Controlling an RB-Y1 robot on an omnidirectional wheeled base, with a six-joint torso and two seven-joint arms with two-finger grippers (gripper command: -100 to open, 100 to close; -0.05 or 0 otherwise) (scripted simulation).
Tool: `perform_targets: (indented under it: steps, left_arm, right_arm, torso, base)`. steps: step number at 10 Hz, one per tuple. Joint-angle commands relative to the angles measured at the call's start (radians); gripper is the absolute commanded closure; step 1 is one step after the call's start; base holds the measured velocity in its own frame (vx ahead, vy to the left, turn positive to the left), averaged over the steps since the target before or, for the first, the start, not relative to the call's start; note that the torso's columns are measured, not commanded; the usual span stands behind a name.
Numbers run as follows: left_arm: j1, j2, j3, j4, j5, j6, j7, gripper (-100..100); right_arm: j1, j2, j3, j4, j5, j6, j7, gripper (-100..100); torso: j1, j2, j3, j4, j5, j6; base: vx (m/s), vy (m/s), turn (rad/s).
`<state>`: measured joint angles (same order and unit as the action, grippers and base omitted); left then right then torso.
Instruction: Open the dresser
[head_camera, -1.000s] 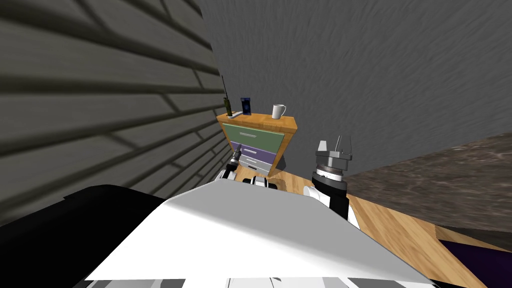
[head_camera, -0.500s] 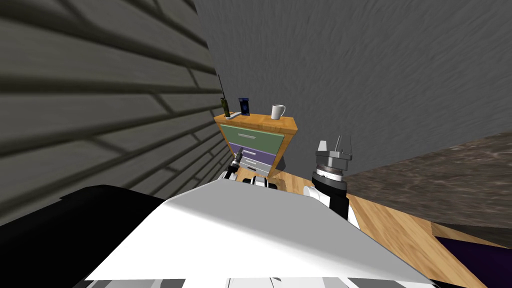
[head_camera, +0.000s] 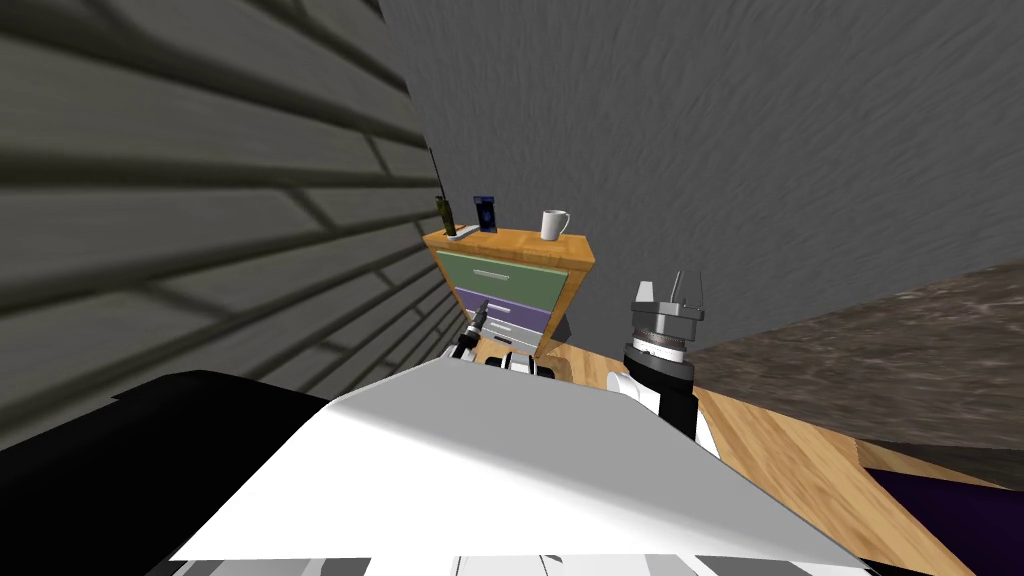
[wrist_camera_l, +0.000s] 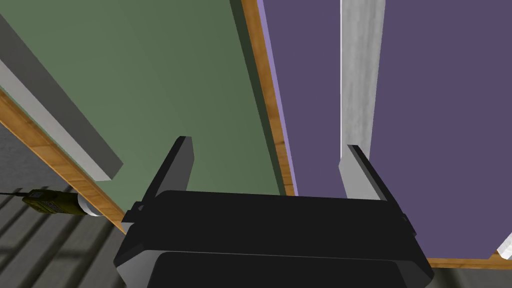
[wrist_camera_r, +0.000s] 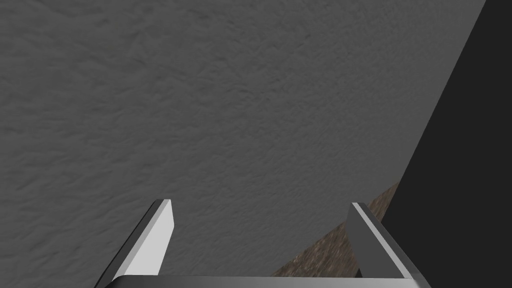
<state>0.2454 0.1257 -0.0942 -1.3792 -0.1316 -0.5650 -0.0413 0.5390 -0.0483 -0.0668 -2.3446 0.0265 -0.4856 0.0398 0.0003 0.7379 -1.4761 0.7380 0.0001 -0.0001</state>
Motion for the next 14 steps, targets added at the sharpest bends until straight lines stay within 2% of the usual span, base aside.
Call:
perform_targets:
  steps: [1,6,8,10,11,14]
  left_arm:
    - [-0.012,-0.002,-0.003,0.05,0.0,-0.01,-0.003,-100]
    - [-0.043,-0.04,-0.015,0.189,-0.003,-0.037,-0.016,-100]
    - [-0.049,-0.061,-0.017,0.216,-0.004,-0.041,-0.018,-100]
    - [-0.04,-0.059,-0.019,0.199,-0.005,-0.037,-0.02,-100]
    - [-0.04,-0.059,-0.019,0.199,-0.005,-0.037,-0.02,100]
    - [-0.027,-0.053,-0.027,0.173,-0.008,-0.024,-0.013,100]
  right_arm:
    - [0.0,0.0,0.0,0.0,0.0,0.0,0.0,0]
    - [0.0,0.0,0.0,0.0,0.0,0.0,0.0,0]
    - [0.0,0.0,0.0,0.0,0.0,0.0,0.0,0]
    - [0.0,0.0,0.0,0.0,0.0,0.0,0.0,0]
    - [0.0,0.0,0.0,0.0,0.0,0.0,0.0,0]
    - [0.0,0.0,0.0,0.0,0.0,0.0,0.0,0]
  torso:
    - [0.0,0.0,0.0,0.0,0.0,0.0]
    - [0.0,0.0,0.0,0.0,0.0,0.0]
    - [-0.001,0.001,0.001,0.0,0.0,0.0]
    - [0.0,0.001,0.001,0.0,0.0,0.0]
    - [0.0,0.001,0.001,0.0,0.0,0.0]
    - [0.001,0.006,0.004,0.002,0.0,0.0]
  base:
    - [0.021,0.001,-0.012]
    - [0.036,0.007,-0.034]
    - [0.025,0.003,-0.015]
    - [0.004,0.0,-0.001]
    - [0.0,0.0,0.0]
    - [-0.147,0.012,0.019]
